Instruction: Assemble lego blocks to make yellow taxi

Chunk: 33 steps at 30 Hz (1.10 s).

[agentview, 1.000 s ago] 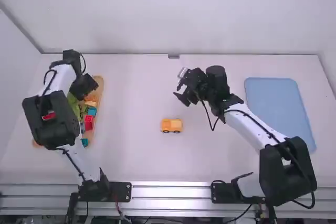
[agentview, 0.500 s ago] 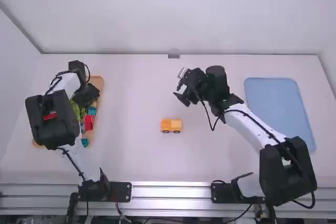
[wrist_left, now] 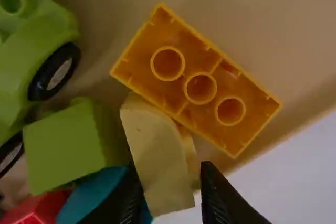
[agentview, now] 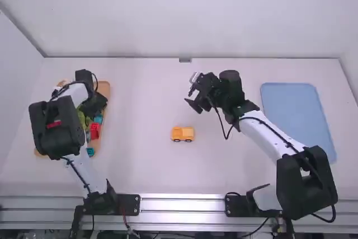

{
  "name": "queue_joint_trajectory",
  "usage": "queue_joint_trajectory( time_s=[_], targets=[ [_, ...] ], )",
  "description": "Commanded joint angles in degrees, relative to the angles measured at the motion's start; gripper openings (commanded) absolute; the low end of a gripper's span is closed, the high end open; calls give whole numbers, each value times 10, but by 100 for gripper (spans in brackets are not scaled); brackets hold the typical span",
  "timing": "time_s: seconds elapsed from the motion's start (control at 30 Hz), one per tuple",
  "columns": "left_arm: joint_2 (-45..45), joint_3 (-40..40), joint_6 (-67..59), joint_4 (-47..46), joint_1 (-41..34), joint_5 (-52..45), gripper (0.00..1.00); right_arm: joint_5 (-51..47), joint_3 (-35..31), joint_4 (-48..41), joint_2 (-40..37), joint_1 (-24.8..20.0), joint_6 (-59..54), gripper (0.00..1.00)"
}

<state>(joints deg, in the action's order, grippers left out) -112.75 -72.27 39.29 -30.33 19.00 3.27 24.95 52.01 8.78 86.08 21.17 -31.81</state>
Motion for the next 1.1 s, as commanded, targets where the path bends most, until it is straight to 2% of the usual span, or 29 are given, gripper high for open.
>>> queue_joint_trajectory(
  time_s=[0.0,0.07,0.17,0.3,0.53,0.57,0.6,0.7,0.77,0.93,1.07],
  targets=[
    [1,15,3,7,-3,7,31,2,-3,-2,1,2,5,99],
    [1,26,3,24,-2,9,36,2,-3,-3,1,2,5,99],
    [1,37,3,37,-2,9,36,3,-3,-4,1,2,6,98],
    [1,43,-1,54,-3,14,27,3,-3,-7,1,2,6,98],
    [1,13,-10,41,-2,82,16,3,-3,-19,1,2,5,99],
    [1,3,-28,39,-3,82,13,2,-3,-21,1,2,5,99],
    [1,-9,-50,36,-3,81,5,2,-3,-21,1,2,5,99],
    [3,-40,-67,8,-2,78,6,3,-3,-21,1,2,5,99],
    [8,-58,-67,-16,-3,80,2,3,-3,-18,1,2,10,98],
    [45,-82,-100,-41,-13,68,2,5,-2,21,1,2,122,98],
    [110,-59,-144,-17,-47,48,2,10,23,2,2,-7,177,99]
  ],
)
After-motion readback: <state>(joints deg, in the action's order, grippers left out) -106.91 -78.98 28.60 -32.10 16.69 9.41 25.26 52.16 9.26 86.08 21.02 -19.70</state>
